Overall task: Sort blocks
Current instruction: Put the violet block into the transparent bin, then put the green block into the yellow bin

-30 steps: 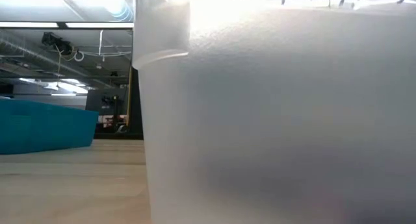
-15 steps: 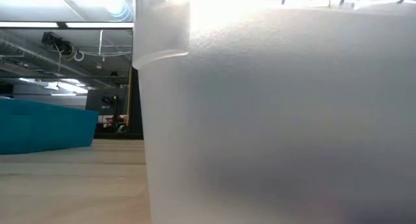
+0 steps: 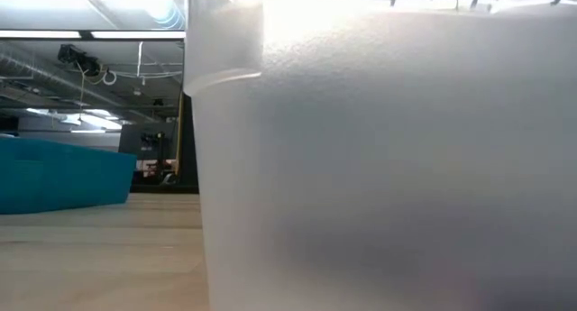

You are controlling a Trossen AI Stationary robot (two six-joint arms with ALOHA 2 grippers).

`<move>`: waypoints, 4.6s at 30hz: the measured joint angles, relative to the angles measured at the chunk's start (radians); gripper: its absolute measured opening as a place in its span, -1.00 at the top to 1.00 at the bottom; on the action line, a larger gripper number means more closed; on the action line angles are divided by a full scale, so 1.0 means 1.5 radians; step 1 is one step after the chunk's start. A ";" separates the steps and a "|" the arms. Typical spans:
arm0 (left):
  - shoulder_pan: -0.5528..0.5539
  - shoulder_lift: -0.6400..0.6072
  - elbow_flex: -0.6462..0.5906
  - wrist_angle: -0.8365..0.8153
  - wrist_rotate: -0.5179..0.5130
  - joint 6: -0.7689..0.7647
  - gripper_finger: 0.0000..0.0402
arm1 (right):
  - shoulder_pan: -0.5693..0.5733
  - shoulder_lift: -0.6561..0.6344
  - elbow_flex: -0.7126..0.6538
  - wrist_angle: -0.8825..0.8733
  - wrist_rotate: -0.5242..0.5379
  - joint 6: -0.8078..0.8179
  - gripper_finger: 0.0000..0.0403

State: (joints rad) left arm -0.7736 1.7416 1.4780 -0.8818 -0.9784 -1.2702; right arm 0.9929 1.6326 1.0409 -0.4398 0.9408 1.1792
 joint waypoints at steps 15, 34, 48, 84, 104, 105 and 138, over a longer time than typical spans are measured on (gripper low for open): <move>-0.072 -0.001 -0.001 -0.011 -0.023 -0.067 -0.35 | -0.176 0.132 0.001 0.510 -0.244 -0.434 0.38; -0.172 0.046 -0.008 -0.228 0.414 -0.539 -0.35 | -0.050 -0.085 -0.072 0.316 0.067 -0.455 -0.26; -0.235 0.163 -0.007 -0.276 0.711 -0.654 -0.35 | -0.053 -0.131 -0.115 0.323 0.076 -0.427 -0.15; -0.254 0.193 -0.091 -0.136 0.621 -0.677 0.17 | -0.069 -0.130 -0.115 0.375 0.070 -0.438 -0.03; -0.247 0.200 0.002 -0.244 0.444 -0.588 0.49 | -0.075 -0.130 -0.115 0.388 0.071 -0.452 0.02; -0.243 0.200 0.019 -0.264 0.428 -0.582 0.49 | -0.077 -0.130 -0.115 0.389 0.071 -0.457 0.03; 0.430 0.350 0.253 0.582 0.458 0.636 0.49 | 0.110 -0.455 -0.114 0.476 0.155 -0.911 0.01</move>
State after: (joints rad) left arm -0.1294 2.2664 1.8578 -0.0088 -0.2911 -0.3164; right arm 1.1576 0.9497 0.8692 0.2739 1.1731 -0.1875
